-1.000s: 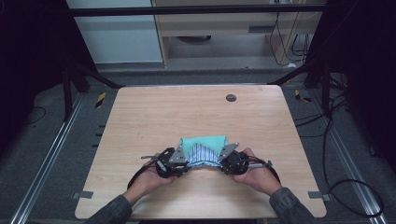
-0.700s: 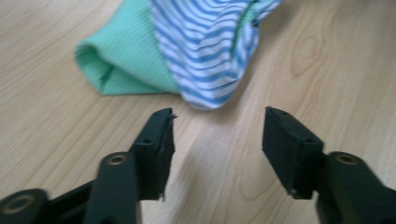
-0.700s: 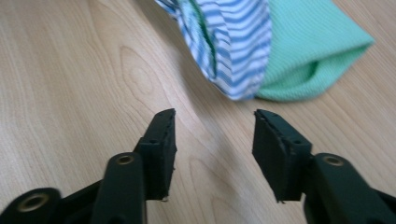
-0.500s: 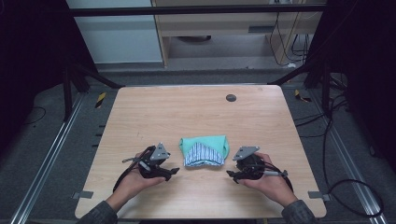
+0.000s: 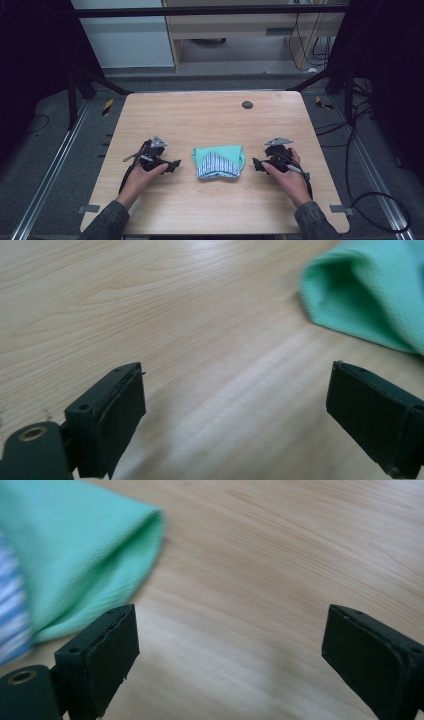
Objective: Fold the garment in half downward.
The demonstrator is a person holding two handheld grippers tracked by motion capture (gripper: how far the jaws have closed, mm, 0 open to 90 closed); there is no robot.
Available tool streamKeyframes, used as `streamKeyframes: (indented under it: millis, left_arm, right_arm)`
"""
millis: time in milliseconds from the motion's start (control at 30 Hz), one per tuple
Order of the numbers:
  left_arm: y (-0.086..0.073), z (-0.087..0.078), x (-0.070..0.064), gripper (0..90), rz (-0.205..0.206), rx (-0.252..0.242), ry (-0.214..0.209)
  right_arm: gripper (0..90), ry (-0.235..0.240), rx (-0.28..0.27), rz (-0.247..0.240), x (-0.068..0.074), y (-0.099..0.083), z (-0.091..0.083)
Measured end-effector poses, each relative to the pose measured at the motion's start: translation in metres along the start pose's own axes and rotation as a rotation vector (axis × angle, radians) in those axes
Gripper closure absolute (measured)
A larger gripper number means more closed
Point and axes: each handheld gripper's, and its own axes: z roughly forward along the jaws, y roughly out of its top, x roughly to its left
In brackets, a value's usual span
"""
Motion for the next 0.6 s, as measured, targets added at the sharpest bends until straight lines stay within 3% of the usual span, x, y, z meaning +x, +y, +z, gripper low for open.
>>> streamKeyframes:
  millis: [33, 167, 267, 333, 600]
  left_arm:
    - [0.0, 0.005, 0.006, 8.5, -0.029, -0.007, 0.032]
    - [-0.001, 0.012, 0.012, 8.5, -0.079, -0.027, 0.056]
    - [-0.002, 0.016, 0.013, 8.5, -0.089, -0.023, 0.068]
    - [-0.002, 0.018, 0.011, 7.9, -0.066, -0.02, 0.087]
    - [-0.003, 0.02, 0.012, 1.0, -0.061, -0.014, 0.091]
  right_arm:
    - [11.0, -0.021, -0.004, 0.022, -0.002, 0.0, 0.004]
    - [10.4, -0.061, 0.0, 0.079, -0.006, 0.0, 0.016]
    - [7.8, -0.063, 0.001, 0.101, -0.006, -0.001, 0.021]
    - [4.6, -0.054, -0.015, 0.118, -0.006, -0.002, 0.023]
    - [0.3, -0.074, -0.027, 0.138, -0.006, -0.003, 0.027]
